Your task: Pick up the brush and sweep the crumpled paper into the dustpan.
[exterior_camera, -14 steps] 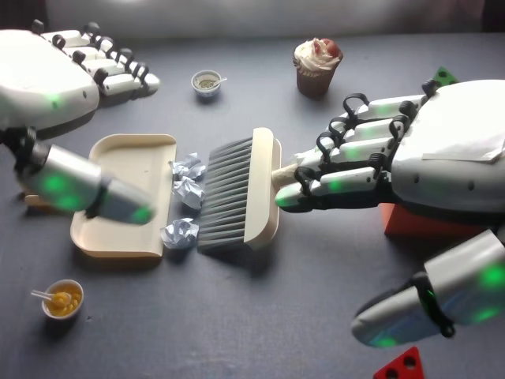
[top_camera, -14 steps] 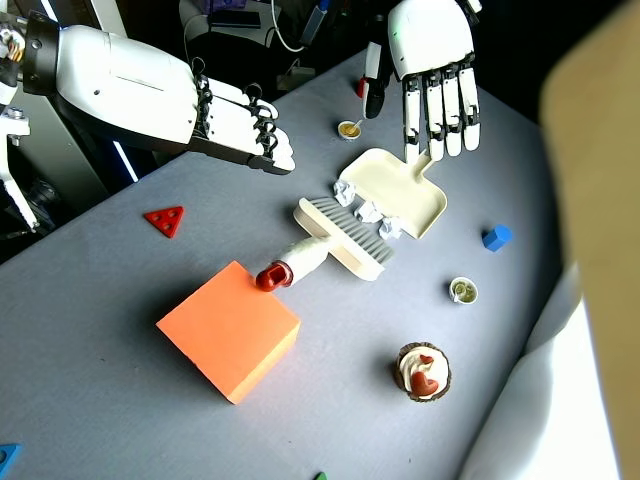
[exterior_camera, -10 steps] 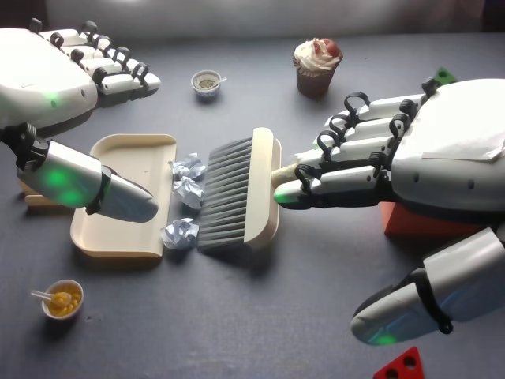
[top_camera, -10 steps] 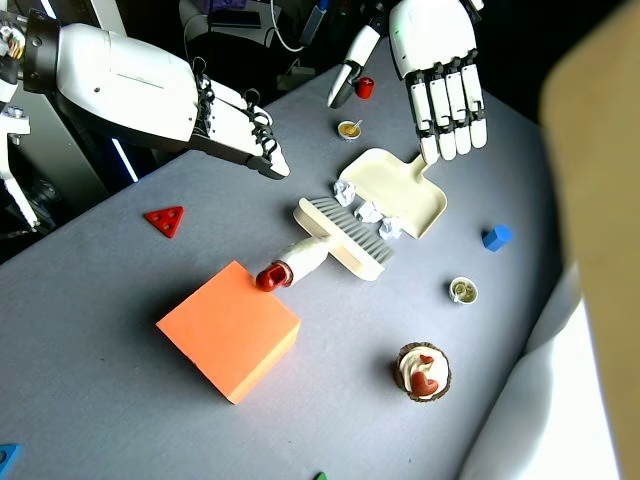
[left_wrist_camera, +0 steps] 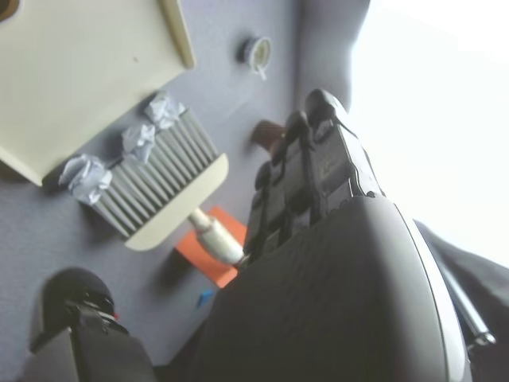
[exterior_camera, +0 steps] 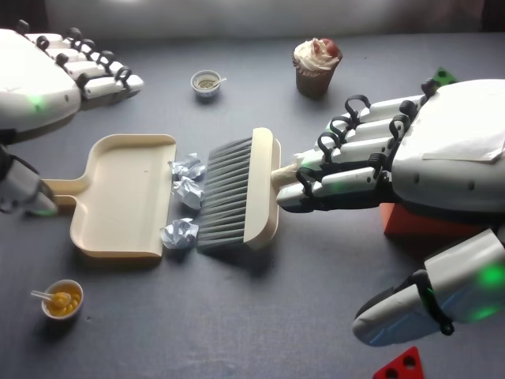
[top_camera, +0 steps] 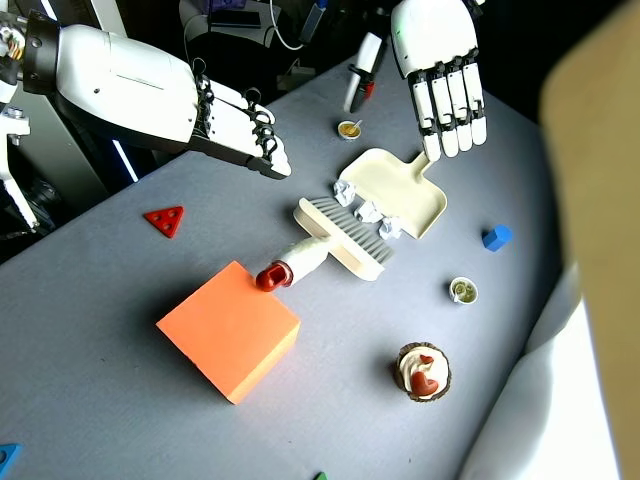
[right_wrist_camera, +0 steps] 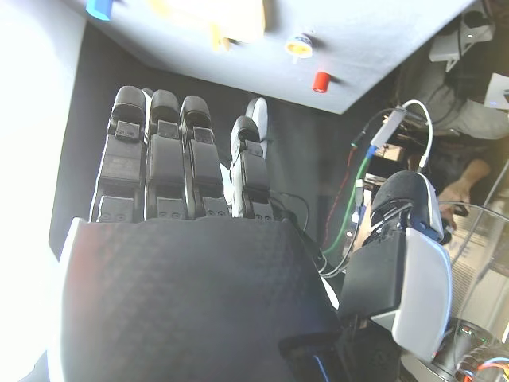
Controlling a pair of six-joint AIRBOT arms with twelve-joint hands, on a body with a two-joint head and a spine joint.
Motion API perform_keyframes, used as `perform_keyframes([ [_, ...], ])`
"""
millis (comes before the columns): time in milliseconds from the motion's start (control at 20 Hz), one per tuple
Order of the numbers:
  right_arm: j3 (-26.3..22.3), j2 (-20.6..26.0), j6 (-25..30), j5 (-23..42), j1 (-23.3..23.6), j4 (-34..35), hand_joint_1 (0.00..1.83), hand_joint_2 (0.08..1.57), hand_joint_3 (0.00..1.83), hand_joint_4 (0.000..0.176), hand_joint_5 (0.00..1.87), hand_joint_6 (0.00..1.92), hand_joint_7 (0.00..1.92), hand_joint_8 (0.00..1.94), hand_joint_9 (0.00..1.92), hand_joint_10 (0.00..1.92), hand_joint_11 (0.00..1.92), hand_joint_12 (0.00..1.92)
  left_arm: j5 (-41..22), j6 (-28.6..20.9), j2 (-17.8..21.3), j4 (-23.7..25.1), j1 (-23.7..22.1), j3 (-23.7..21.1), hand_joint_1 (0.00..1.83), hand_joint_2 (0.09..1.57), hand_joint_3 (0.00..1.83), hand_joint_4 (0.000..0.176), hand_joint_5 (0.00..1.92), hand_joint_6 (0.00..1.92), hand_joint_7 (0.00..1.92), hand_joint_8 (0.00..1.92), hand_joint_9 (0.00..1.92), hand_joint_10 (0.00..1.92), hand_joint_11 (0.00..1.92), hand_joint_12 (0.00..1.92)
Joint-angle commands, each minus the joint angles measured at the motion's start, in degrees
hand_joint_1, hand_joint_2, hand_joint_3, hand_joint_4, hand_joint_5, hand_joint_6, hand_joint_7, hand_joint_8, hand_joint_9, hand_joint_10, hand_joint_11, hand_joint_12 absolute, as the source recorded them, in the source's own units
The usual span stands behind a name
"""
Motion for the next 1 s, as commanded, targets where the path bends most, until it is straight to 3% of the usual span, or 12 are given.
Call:
perform_keyframes([
  [0, -0.20, 0.61, 0.26, -3.98, 1.44, 0.18, 0.00, 0.87, 0.00, 0.000, 0.12, 0.00, 0.15, 0.00, 0.15, 0.00, 0.10, 0.07, -4.14, 0.24, 0.12, 1.36, -0.61, 0.69, 0.95, 0.90, 0.02, 0.000, 0.03, 0.00, 0.06, 0.00, 0.10, 0.00, 0.11, 0.10],
  [200, -0.20, 0.61, 0.26, -3.98, 1.44, 0.17, 0.00, 0.88, 0.00, 0.000, 0.13, 0.00, 0.16, 0.01, 0.17, 0.01, 0.13, 0.08, -3.38, -1.10, -0.28, 4.78, 0.36, 2.37, 0.93, 0.92, 0.01, 0.000, 0.06, 0.01, 0.04, 0.01, 0.07, 0.01, 0.11, 0.09],
  [350, -0.21, 0.61, 0.26, -3.99, 1.44, 0.17, 0.00, 0.88, 0.00, 0.000, 0.14, 0.01, 0.17, 0.01, 0.18, 0.01, 0.15, 0.08, -3.39, -1.72, -0.82, 6.98, 0.70, 3.33, 0.90, 0.95, 0.00, 0.039, 0.21, 0.01, 0.14, 0.01, 0.14, 0.01, 0.15, 0.11],
  [450, -0.22, 0.61, 0.26, -3.99, 1.44, 0.17, 0.00, 0.88, 0.00, 0.000, 0.13, 0.00, 0.16, 0.00, 0.17, 0.00, 0.14, 0.07, -9.04, -16.84, -0.82, 22.68, 2.36, 3.88, 0.89, 0.96, 0.00, 0.060, 0.32, 0.02, 0.20, 0.01, 0.18, 0.01, 0.19, 0.11],
  [500, -0.22, 0.61, 0.26, -3.99, 1.44, 0.16, 0.00, 0.88, 0.00, 0.000, 0.14, 0.00, 0.18, 0.01, 0.18, 0.01, 0.15, 0.08, -10.11, -18.63, -0.90, 24.22, 2.99, 4.19, 0.89, 0.97, 0.00, 0.067, 0.38, 0.01, 0.23, 0.01, 0.20, 0.01, 0.19, 0.11],
  [650, -0.22, 0.61, 0.26, -4.08, 1.44, 0.15, 0.00, 0.87, 0.00, 0.000, 0.11, 0.00, 0.15, 0.00, 0.16, 0.00, 0.13, 0.06, -14.30, -19.04, -1.45, 19.31, 6.84, 5.04, 0.87, 0.99, 0.01, 0.095, 0.43, 0.02, 0.24, 0.00, 0.20, 0.00, 0.20, 0.11],
  [750, -0.22, 0.61, 0.26, -4.08, 1.44, 0.15, 0.00, 0.88, 0.00, 0.000, 0.11, 0.00, 0.15, 0.00, 0.17, 0.00, 0.13, 0.06, -18.30, -18.25, -2.00, 12.62, 10.56, 5.21, 0.89, 0.99, 0.00, 0.100, 0.50, 0.01, 0.29, 0.01, 0.25, 0.01, 0.25, 0.12],
  [950, -0.24, 0.61, 0.26, -4.08, 1.44, 0.15, 0.00, 0.88, 0.00, 0.000, 0.08, 0.00, 0.12, 0.00, 0.13, 0.00, 0.09, 0.04, -24.10, -17.15, -3.61, 5.10, 15.99, 5.31, 0.87, 1.02, 0.01, 0.097, 0.52, 0.01, 0.24, 0.00, 0.23, 0.00, 0.27, 0.12],
])
